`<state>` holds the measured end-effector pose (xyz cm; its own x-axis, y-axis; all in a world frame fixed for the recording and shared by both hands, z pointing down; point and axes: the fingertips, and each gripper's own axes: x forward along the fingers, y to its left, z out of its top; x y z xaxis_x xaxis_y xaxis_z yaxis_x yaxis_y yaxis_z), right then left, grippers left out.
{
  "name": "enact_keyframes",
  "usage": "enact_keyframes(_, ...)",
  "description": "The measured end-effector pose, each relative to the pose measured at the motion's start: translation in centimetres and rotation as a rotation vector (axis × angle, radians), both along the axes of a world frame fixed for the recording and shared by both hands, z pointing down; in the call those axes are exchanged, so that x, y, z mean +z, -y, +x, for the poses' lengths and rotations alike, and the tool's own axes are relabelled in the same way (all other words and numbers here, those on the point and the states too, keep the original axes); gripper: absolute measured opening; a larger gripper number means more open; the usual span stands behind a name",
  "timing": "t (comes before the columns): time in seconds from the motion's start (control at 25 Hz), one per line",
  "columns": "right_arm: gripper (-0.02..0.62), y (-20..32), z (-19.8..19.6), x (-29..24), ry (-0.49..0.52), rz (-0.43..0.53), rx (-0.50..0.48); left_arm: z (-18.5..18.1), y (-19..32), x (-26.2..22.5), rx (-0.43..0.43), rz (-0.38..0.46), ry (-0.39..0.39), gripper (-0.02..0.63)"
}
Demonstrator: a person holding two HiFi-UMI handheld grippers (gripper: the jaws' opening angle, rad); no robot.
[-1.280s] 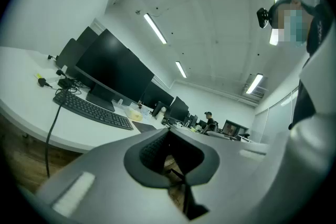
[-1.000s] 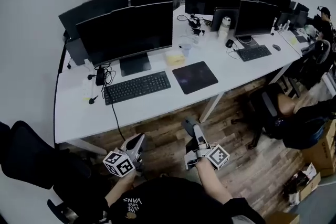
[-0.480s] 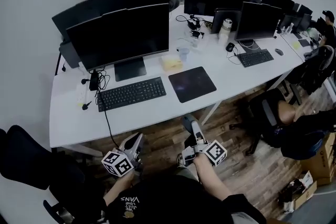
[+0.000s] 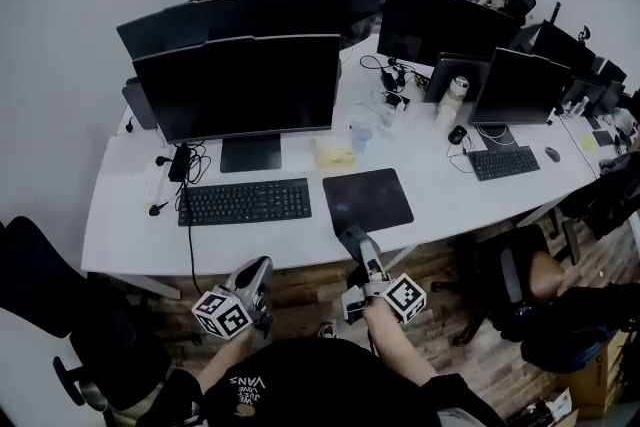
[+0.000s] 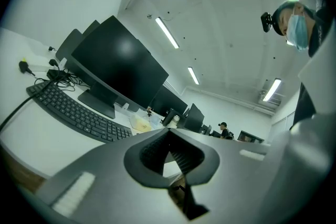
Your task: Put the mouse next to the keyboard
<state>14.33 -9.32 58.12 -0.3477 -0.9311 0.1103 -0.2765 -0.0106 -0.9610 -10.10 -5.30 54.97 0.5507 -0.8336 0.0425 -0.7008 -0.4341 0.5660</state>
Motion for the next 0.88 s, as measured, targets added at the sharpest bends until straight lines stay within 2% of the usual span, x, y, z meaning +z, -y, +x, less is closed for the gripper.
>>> enact_keyframes(0.16,0.176,3.2,0.6,-0.4,0.020,0.049,-0.068,0.9,1.2,0.5,-0.059,-0.010,0.000,0.002)
enact_keyframes(0.28,0.176,4.9,0.6,-0.1,0.019,0.049,-0.110,0.6,2.0,0.8,-0.103,-0.018,0.004,0.002)
enact_keyframes(0.44,0.176,6.4,1.2,1.2,-0.010,-0.011,-0.115,0.6,2.9,1.6,-0.137,-0.045,0.006,0.002)
enact_keyframes(0.6,0.176,8.1,0.8,2.3,0.013,-0.008,-0.118,1.1,4.7,2.3,-0.119,-0.063,0.013,0.002)
enact_keyframes(0.88,0.176,12.2,0.2,4.1,0.005,-0.009,-0.058,1.4,9.9,2.6,-0.016,-0.075,0.026,0.002)
